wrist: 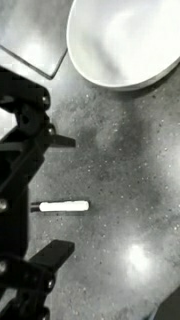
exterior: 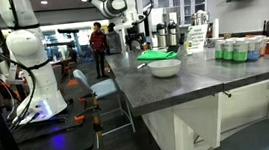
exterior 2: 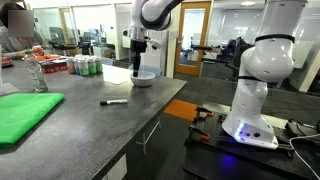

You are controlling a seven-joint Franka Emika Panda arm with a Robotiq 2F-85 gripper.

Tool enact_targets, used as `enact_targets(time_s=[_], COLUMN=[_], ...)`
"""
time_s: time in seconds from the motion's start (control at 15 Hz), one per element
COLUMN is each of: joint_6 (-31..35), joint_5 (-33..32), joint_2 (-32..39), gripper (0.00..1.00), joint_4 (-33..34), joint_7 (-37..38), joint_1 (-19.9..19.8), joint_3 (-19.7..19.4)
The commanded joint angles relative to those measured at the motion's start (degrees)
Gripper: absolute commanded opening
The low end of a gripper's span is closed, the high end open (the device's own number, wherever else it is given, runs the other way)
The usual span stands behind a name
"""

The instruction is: Pick up the marker and put it in the bowl

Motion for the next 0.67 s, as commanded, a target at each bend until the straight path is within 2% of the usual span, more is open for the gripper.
enact_targets(time_s=[0.0,0.27,0.6], joint_6=[-0.28,1.33,0.16], joint_5=[-0.97,-3.86,-6.66], joint_2=[7.0,14.48,20.48], gripper=[1.0,1.0,1.0], joint_4=[4.85,9.42,14.11], joint_7=[-2.8,-1.02,0.51], joint_1=[-0.34,-0.05,-0.14], joint_3=[3.13,6.88,8.4])
